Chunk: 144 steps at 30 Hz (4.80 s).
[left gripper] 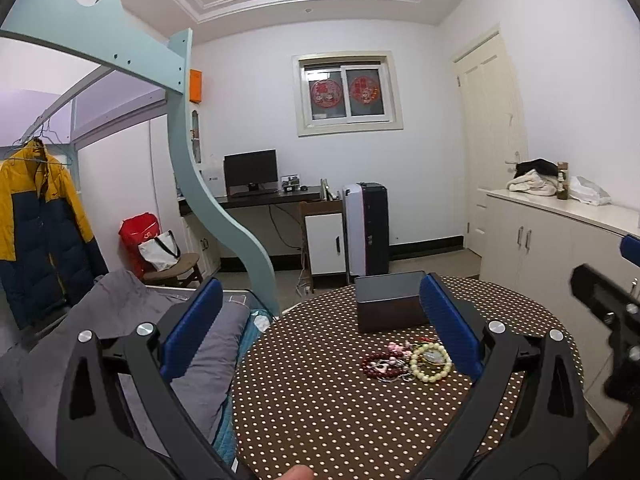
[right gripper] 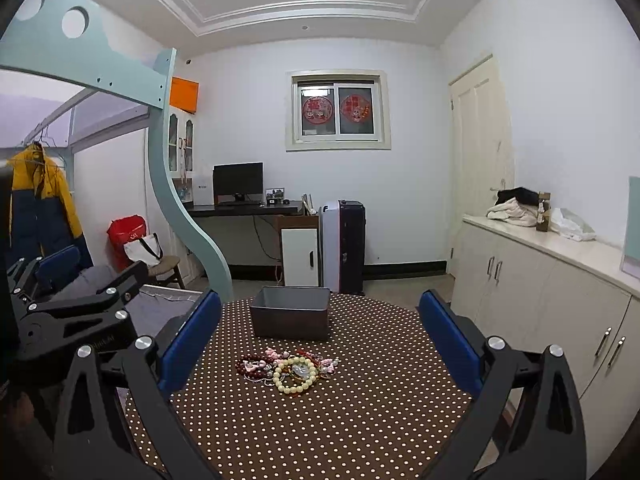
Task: Organize jewelry
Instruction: 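Grasp the cream bead bracelet with the right gripper while the left grasps the red bead bracelet, then carry both bead bracelets over the dark gray box with both grippers, then open both grippers to drop the bracelets into the box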
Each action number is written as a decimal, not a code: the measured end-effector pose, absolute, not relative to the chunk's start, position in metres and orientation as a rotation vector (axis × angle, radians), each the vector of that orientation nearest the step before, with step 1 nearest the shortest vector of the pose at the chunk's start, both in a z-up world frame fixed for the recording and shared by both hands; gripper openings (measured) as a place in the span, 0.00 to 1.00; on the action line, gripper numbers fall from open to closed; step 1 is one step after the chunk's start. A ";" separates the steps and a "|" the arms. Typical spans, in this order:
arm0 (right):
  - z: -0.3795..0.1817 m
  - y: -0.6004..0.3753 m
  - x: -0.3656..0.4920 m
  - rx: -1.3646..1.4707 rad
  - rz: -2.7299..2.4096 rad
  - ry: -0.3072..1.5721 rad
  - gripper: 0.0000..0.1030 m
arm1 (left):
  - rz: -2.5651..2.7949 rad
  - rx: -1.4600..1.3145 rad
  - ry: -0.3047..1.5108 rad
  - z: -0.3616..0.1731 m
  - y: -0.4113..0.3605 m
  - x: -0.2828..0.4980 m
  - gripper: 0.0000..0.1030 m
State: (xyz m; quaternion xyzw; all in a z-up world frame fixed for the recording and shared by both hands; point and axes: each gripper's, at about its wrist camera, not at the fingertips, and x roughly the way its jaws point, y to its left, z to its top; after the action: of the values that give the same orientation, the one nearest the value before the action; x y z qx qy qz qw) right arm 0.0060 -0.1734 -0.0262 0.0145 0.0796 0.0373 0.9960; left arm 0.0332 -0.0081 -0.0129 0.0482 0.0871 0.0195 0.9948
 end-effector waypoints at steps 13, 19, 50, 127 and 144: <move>-0.076 -0.189 0.077 0.037 0.088 0.428 0.93 | -0.048 0.042 0.457 -0.064 0.011 0.106 0.94; -0.110 -0.178 0.124 -0.014 0.146 0.586 0.93 | -0.058 0.087 0.572 -0.097 0.007 0.142 0.94; -0.143 -0.196 0.184 -0.052 0.303 0.812 0.08 | -0.283 0.035 0.854 -0.159 0.006 0.239 0.62; -0.118 -0.154 0.337 -0.012 0.335 0.726 0.08 | -0.453 0.114 0.833 -0.110 -0.054 0.388 0.08; -0.075 -0.173 0.293 0.010 0.301 0.630 0.34 | -0.430 0.124 0.799 -0.086 -0.044 0.353 0.62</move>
State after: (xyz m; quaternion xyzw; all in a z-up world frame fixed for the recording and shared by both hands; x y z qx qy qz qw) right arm 0.2926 -0.1734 -0.0748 0.0049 0.3088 0.1473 0.9396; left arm 0.3526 -0.0440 -0.0862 0.0601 0.3855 -0.2077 0.8970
